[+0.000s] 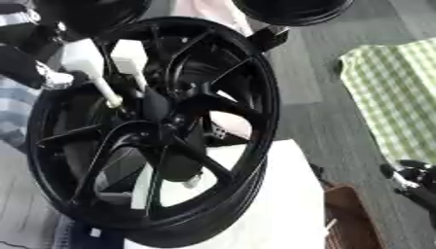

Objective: Pull the pin out of the wheel hub.

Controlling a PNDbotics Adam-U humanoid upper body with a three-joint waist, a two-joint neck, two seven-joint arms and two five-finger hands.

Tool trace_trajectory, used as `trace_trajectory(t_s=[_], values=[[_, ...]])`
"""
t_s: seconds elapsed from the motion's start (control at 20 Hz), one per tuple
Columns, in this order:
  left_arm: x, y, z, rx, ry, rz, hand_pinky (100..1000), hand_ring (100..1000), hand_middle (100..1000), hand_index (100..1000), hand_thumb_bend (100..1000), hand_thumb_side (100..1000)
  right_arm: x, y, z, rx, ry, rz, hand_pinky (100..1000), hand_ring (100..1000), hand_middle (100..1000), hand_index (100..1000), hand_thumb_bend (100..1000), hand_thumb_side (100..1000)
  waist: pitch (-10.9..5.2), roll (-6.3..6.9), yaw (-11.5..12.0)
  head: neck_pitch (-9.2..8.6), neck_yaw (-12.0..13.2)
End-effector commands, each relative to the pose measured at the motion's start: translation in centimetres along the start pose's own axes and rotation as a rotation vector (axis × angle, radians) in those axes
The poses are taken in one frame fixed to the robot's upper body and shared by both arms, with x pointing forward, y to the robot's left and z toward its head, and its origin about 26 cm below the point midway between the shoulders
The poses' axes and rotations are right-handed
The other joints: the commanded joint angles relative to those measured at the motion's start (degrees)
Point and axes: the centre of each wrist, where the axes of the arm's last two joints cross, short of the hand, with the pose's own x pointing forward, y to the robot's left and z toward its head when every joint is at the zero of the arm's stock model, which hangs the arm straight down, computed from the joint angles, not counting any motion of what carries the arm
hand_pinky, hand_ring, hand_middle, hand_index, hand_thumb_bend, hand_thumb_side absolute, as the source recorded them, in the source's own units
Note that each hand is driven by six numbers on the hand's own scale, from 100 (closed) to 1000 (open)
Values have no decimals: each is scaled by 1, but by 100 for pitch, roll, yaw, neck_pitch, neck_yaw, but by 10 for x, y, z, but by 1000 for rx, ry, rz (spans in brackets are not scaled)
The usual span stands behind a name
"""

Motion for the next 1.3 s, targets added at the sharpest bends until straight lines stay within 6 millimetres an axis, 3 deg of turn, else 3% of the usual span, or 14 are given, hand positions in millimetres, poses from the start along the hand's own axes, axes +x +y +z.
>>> trace_trajectory(t_s=[0.05,0.35,0.6,0.8,0.85,1.1,1.15,1.2,1.3], values=[[5,38,29,165,-46,0,330,211,181,365,100,161,12,-14,-3,-17,-30,28,488,625,509,680,605,266,-83,-28,38,-41,-43],[-29,85,69,463,-4,45,338,211,182,370,100,152,12,-16,-2,-34,-33,24,487,625,509,679,606,265,-72,-27,118,-34,-182],[-94,101,99,706,174,75,352,222,193,383,100,145,11,-16,-2,-44,-35,14,487,625,509,679,605,265,-54,-54,152,-75,-245],[-148,90,114,840,324,45,399,255,223,416,100,130,10,-15,-2,-50,-33,4,487,625,509,679,606,265,-50,-95,165,-134,-308],[-160,84,116,846,343,51,435,285,254,448,141,112,9,-15,-1,-51,-32,1,488,625,509,679,606,265,-54,-110,169,-149,-323],[-197,50,116,748,309,21,689,598,551,724,391,107,6,-13,-1,-50,-26,-10,487,625,509,679,606,264,-72,-165,149,-203,-325],[-201,45,116,718,294,1,748,697,643,790,516,356,6,-12,-1,-49,-26,-12,487,625,508,679,606,265,-72,-170,142,-212,-324],[-205,41,116,688,282,-22,778,747,702,828,612,499,6,-12,-2,-47,-26,-14,487,625,508,679,606,264,-71,-174,134,-216,-323],[-213,34,116,639,274,-56,802,779,749,866,700,615,6,-11,-2,-44,-27,-15,487,625,508,679,605,265,-68,-176,121,-224,-321]])
